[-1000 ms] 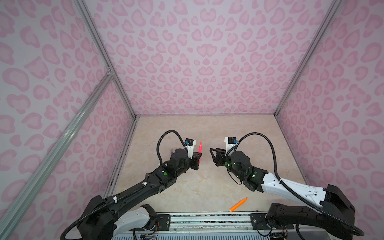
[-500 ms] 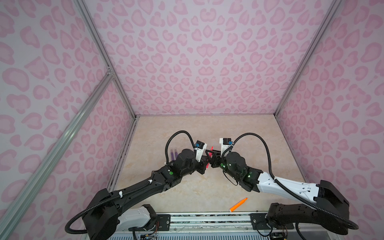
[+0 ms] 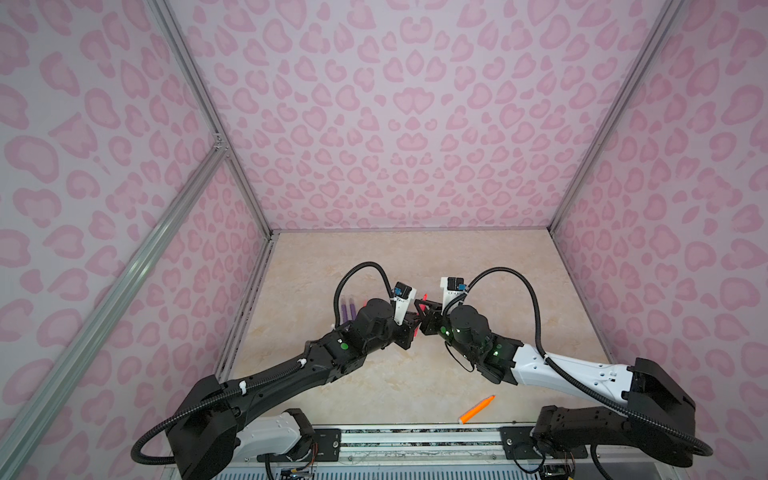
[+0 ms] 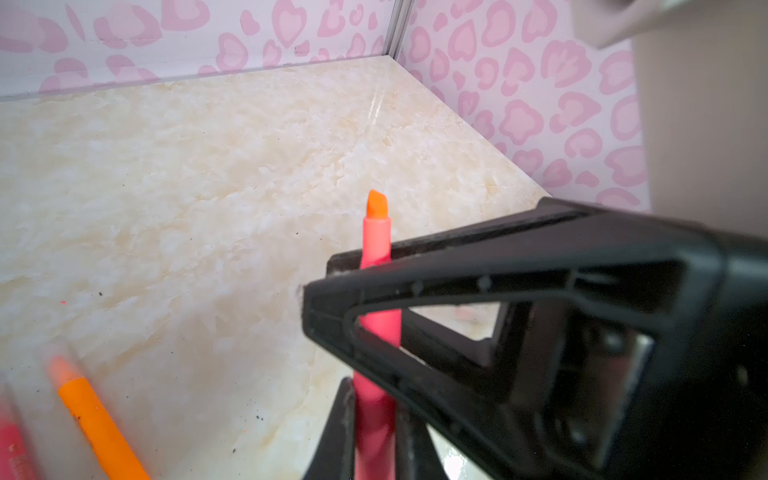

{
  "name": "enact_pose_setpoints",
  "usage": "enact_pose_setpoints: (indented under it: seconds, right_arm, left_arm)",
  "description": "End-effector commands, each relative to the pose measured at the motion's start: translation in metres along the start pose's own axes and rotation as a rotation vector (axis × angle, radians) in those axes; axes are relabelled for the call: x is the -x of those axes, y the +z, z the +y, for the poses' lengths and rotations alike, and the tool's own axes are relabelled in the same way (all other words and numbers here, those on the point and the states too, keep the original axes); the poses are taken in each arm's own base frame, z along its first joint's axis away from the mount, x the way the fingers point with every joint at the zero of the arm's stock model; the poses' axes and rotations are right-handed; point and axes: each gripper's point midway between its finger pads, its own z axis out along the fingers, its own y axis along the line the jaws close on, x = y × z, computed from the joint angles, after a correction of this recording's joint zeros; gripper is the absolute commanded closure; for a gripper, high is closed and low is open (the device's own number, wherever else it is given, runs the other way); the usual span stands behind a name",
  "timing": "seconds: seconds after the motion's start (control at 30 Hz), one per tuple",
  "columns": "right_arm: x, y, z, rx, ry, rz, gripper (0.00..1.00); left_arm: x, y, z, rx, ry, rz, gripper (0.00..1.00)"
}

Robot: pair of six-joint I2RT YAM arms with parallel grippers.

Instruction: Insert the pens into the pen caps

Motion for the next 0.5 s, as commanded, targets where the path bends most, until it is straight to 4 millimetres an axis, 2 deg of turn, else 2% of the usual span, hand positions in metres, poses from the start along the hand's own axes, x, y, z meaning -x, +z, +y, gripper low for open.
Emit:
enact_pose_setpoints:
  seconds: [0.0, 0.13, 0.23, 0.47]
  right_arm:
    - [-0.0009, -0.001, 0.0015, 0.01, 0.007, -0.002, 0.96]
    - [-0.0008, 0.0005, -0.0053, -0.006, 0.025, -0.029, 0.99]
    - [-0.0009, 0.0002, 0.001, 0.01, 0.018, -0.004, 1.0]
    - [-0.0026, -0.0031, 0.0022, 0.032, 0.025, -0.009, 1.0]
  left_arm:
    - [0.0203, -0.0076, -0.0157, -0.069, 0.026, -0.085, 0.96]
    - [0.0211, -0.01, -0.0167, -0.075, 0.029, -0.092, 0.93]
    - [0.0223, -0.0118, -0.0174, -0.076, 0.032, -0.096, 0.87]
    - [0.0226, -0.0149, -0.0175, -0.08, 0.029, -0.115, 0.6]
